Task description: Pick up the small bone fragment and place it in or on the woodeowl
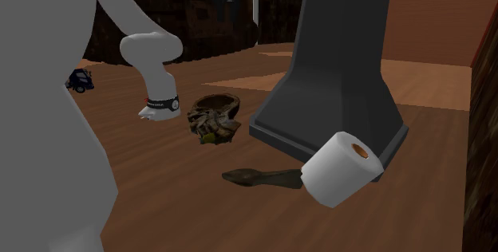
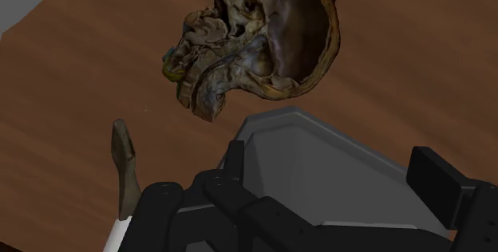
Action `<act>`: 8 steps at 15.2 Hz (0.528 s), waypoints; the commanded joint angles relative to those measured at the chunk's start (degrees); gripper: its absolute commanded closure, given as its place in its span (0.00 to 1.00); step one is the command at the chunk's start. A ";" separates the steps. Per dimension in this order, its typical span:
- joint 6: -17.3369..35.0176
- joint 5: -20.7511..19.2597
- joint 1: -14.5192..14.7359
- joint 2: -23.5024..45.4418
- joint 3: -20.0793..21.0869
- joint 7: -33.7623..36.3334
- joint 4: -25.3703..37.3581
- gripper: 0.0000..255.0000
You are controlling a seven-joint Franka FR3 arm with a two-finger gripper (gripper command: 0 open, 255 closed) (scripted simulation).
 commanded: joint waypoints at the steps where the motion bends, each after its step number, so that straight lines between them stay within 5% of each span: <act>1: 0.00 0.00 0.00 0.00 0.00 0.00 0.00 0.00; 8: 10.58 -3.27 -2.37 8.65 -4.64 -4.83 -2.74 0.00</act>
